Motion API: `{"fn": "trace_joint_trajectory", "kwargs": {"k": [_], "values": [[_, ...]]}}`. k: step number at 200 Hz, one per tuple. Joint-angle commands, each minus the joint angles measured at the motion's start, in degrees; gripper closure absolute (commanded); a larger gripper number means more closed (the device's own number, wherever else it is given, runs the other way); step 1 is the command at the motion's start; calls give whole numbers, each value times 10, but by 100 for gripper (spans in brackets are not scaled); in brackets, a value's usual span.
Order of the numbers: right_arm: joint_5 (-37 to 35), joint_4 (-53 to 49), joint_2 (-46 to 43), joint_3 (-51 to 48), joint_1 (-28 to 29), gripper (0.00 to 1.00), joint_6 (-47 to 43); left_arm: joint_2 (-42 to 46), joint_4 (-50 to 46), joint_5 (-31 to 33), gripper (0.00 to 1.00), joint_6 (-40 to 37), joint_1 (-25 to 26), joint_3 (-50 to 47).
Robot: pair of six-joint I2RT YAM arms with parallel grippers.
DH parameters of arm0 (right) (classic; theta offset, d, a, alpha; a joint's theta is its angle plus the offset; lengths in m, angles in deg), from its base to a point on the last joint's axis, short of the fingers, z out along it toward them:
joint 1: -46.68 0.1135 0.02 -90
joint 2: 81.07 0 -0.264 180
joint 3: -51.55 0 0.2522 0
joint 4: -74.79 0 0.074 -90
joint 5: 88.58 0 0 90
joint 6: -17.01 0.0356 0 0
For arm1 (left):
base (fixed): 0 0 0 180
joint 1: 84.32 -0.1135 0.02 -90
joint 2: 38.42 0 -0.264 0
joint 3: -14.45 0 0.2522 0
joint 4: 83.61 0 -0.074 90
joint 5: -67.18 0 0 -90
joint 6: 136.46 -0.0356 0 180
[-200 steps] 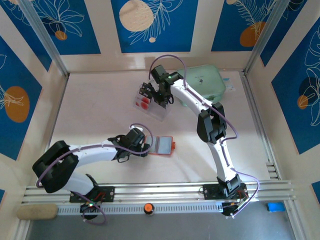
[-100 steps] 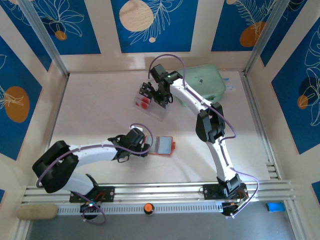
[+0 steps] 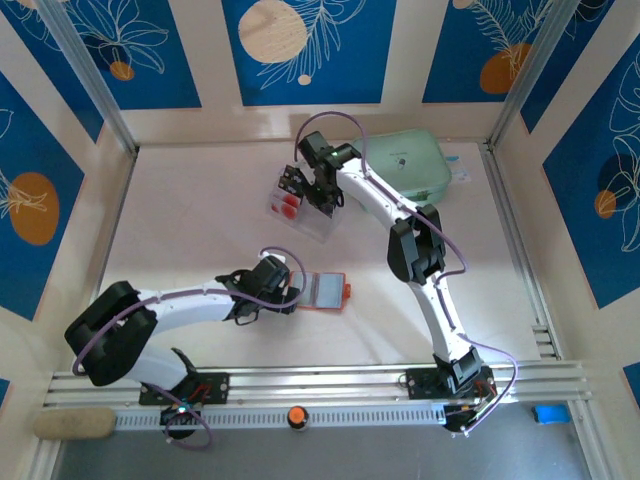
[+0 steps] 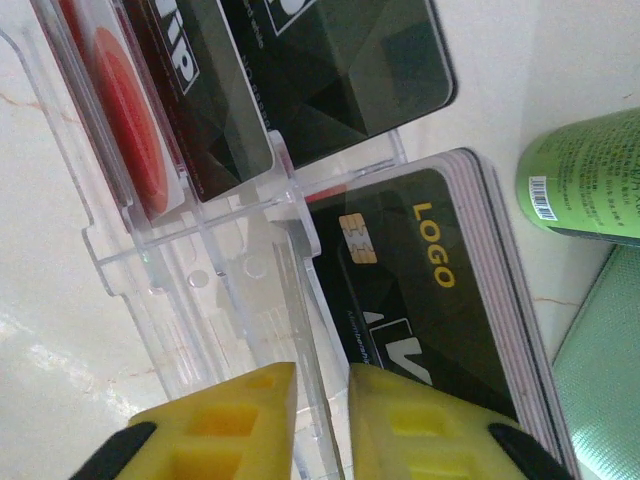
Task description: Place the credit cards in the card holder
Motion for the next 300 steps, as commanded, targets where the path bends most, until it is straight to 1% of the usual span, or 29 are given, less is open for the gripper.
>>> {"fn": "trace_joint_trajectory", "kwargs": {"k": [1,10,69,115,155,205,300], "values": [[-8,-16,10,22,5,75,-11,15,-5,10,0,1,-5,-4],[-8,-16,9,22,5,74,-10,16,-5,10,0,1,-5,-4],[-19,-21,7,44,7,74,-13,15,-4,9,0,1,-5,-4],[-19,-24,5,53,7,80,-13,13,-3,9,0,1,-5,-5],[-17,-27,10,46,7,81,-13,17,-3,8,0,1,-5,-7],[-24,-21,13,41,7,73,-20,20,-3,10,0,1,-5,-12],[-42,-12,22,34,4,72,-31,17,1,10,0,1,-5,-9]]}}
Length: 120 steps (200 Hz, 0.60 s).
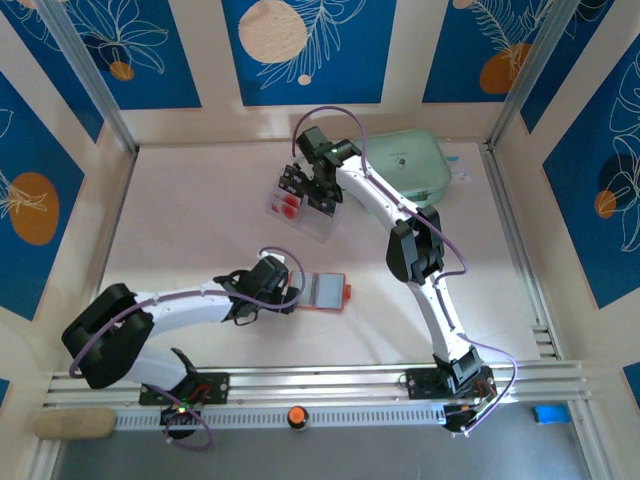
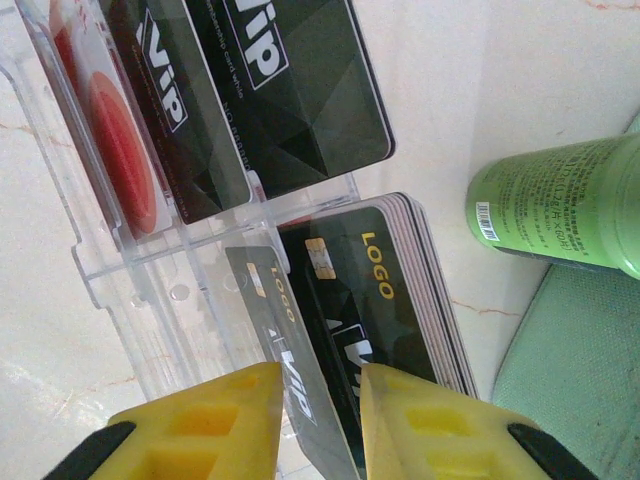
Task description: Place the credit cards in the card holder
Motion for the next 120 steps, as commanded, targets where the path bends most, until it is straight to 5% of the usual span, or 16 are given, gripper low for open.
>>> {"fn": "trace_joint_trajectory", "kwargs": {"k": [1,120], "values": [[-10,0,17,-5,1,72,-11,6,0,10,0,1,-5,-6],[-10,-1,7,-20,9,83,-13,11,-2,11,0,0,-5,-8]]}}
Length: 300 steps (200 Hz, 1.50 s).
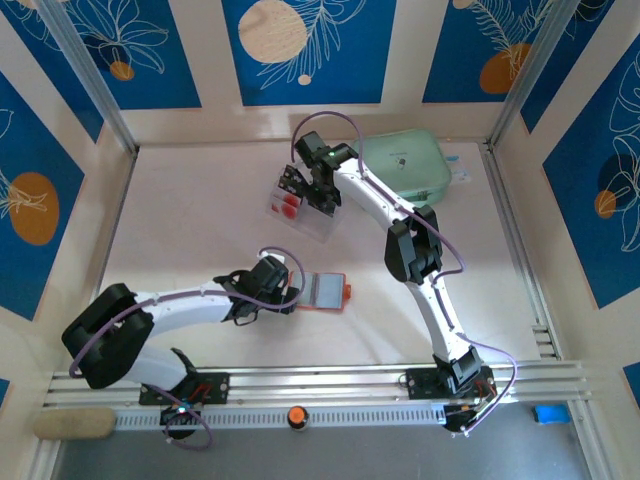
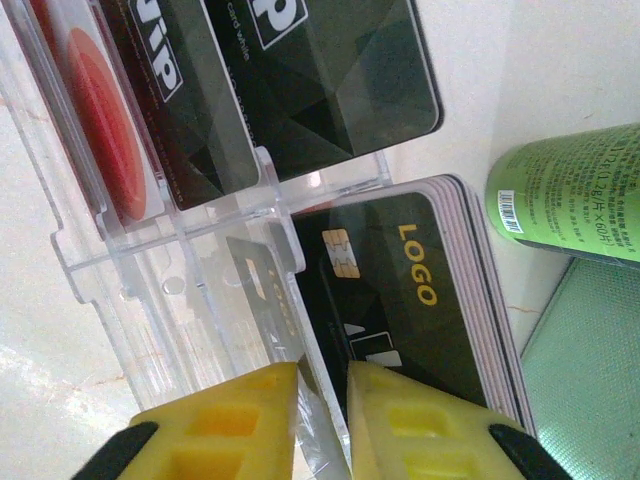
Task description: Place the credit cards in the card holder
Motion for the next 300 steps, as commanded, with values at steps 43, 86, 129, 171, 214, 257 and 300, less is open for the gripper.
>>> {"fn": "trace_joint_trajectory", "kwargs": {"k": [43,86,129,171,214,257,300], "values": [[-11,0,-14,-6,16,93,-31,14,-4,11,0,0,-5,-9],[-21,4,-29,-2,27,100,-45,18,-5,11,0,0,-5,-11],[-18,-7,-56,17,40,100,-43,25,-10,12,0,1,-5,-9],[-10,-7,-117,-4,54,100,-14,34,-17,13,0,2,-5,-3],[29,35,-226,-138,53,100,84,46,-27,13,0,-2,-5,11],[149,179,-403,-406,30,100,275,56,-48,6,0,-31,-5,50],[268,428,-576,-718,-9,100,490,30,-64,-5,0,-66,-8,92]]}}
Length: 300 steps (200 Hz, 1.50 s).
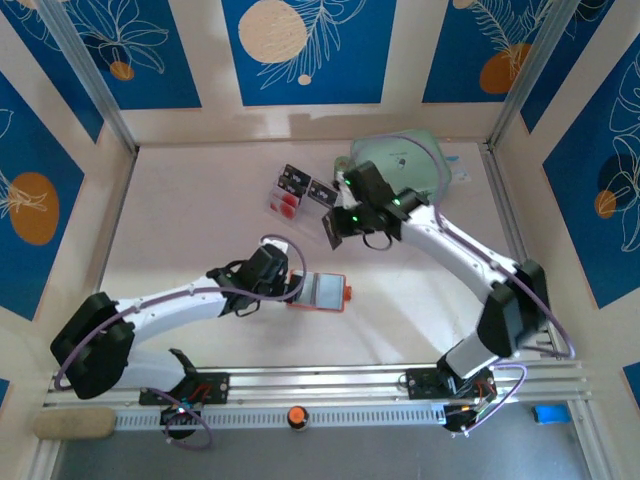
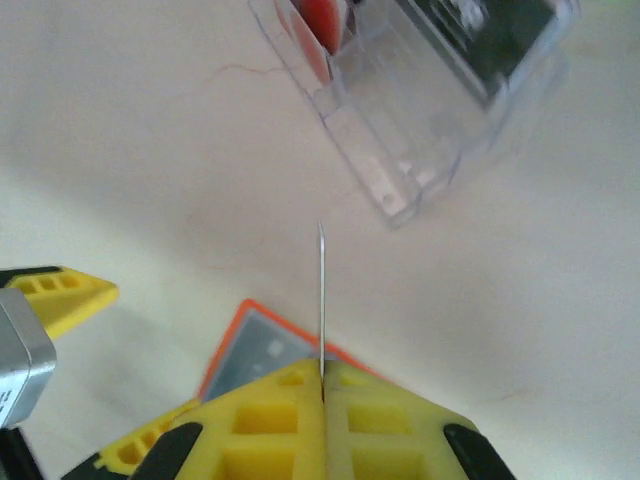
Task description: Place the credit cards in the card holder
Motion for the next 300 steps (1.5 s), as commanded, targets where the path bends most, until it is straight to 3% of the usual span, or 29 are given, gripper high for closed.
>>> {"fn": "trace_joint_trajectory", "kwargs": {"k": [1,42,91,164,224,300], "values": [[91,175,-67,-122,-13,100,167,-14,-27,-6,0,-34,-8,31],[76,308,-129,-292,-3,100,280,-48,-31,-12,0,-52,-13,47],[53,379,-128,-372,37,100,322,-71,-13,0,0,-53,-14,46],[-18,449,-115,-414,93,100,345,-82,-8,1,0,-50,-14,41],[-65,470,-105,-427,100,100,349,-98,7,-15,0,-53,-14,39],[-62,519,-60,-424,99,100,346,-111,-12,-7,0,-36,-14,26]]}}
